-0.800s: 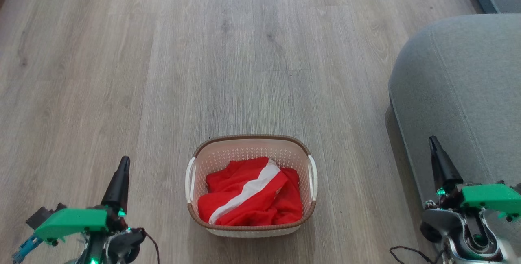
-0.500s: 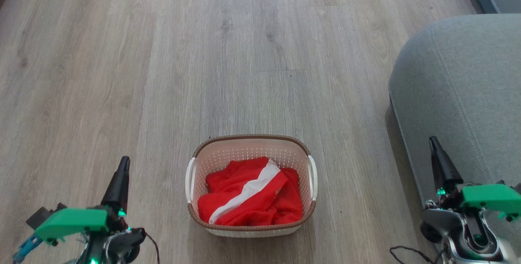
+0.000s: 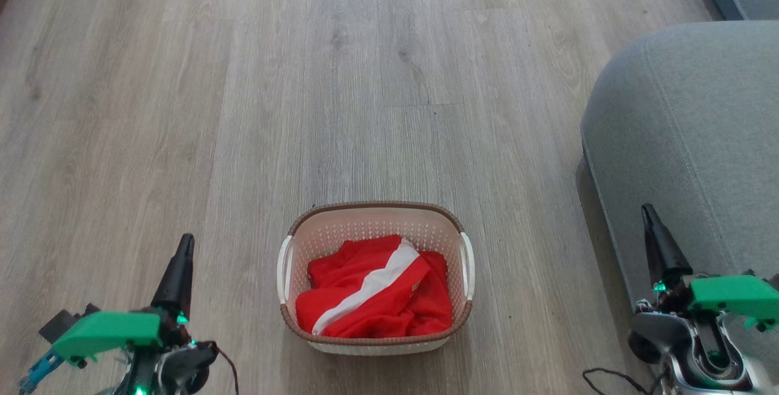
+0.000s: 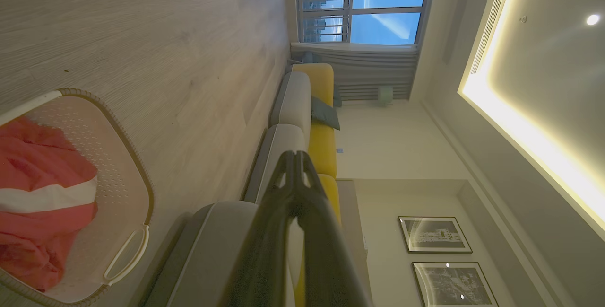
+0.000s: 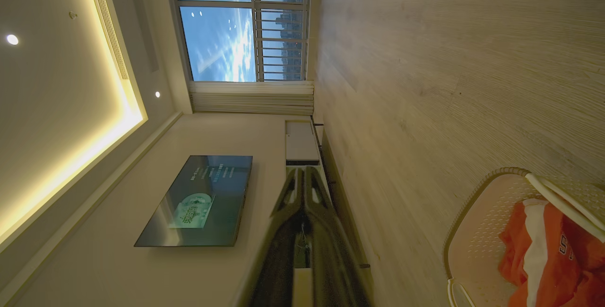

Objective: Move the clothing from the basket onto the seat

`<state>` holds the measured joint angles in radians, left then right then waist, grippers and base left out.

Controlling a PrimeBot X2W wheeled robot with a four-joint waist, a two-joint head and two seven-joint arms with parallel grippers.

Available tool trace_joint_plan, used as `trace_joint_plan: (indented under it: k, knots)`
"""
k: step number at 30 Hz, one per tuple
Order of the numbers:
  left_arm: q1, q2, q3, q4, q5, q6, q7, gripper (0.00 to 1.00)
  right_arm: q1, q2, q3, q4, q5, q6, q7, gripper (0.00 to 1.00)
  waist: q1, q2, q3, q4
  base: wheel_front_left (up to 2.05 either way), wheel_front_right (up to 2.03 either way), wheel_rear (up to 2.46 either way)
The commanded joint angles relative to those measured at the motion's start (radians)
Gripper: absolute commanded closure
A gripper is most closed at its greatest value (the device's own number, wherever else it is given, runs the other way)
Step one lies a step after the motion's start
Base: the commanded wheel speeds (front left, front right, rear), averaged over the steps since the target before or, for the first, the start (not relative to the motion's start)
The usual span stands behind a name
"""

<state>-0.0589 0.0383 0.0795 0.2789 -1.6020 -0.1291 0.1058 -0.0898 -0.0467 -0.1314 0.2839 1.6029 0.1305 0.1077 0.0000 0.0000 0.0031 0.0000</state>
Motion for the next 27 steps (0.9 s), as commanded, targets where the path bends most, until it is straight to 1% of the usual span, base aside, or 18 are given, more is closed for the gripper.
trace_joint_plan:
  k: [1,27]
  knots:
    - [-0.049,0.012,0.034,-0.034,-0.007,-0.002,0.007,1.0,-0.018,-0.004,0.018,-0.039,0.006,0.0,0.005,1.0,0.0,0.0,0.0,0.0,0.0,0.0,0.0]
    - [-0.049,0.012,0.034,-0.034,-0.007,-0.002,0.007,1.0,-0.018,-0.004,0.018,-0.039,0.006,0.0,0.005,1.0,0.0,0.0,0.0,0.0,0.0,0.0,0.0]
